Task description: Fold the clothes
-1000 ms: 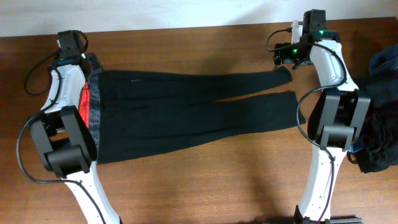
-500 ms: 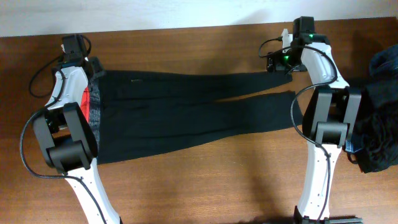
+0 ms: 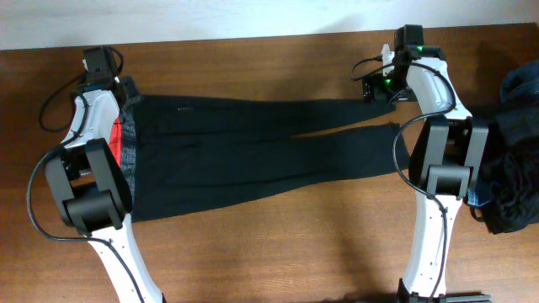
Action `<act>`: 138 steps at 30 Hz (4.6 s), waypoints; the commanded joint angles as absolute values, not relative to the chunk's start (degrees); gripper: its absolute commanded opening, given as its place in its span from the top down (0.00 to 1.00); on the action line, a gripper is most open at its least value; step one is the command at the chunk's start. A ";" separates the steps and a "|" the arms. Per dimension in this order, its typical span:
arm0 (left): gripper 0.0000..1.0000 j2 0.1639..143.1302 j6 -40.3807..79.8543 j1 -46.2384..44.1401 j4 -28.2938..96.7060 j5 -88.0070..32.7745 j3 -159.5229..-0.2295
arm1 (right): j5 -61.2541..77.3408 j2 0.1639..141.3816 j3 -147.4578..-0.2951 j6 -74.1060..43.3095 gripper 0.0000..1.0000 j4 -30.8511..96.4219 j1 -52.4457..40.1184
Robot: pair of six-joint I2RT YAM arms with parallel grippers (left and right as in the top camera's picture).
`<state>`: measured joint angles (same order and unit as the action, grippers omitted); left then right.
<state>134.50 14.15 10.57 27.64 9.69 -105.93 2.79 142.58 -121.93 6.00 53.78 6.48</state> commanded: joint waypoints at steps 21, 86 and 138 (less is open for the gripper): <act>0.55 138.34 13.80 10.66 27.40 9.67 -105.89 | 1.89 143.52 -122.10 5.54 0.10 54.39 6.39; 1.00 130.82 6.52 11.20 55.90 3.79 -129.60 | 5.82 132.97 -127.63 8.80 0.96 58.22 6.39; 1.00 123.81 5.06 12.93 87.96 -5.26 -129.58 | 9.06 122.45 -127.63 9.61 0.96 83.53 6.70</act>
<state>125.82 5.96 12.53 87.18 -4.38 -128.27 8.54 126.69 -126.61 9.23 82.96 6.50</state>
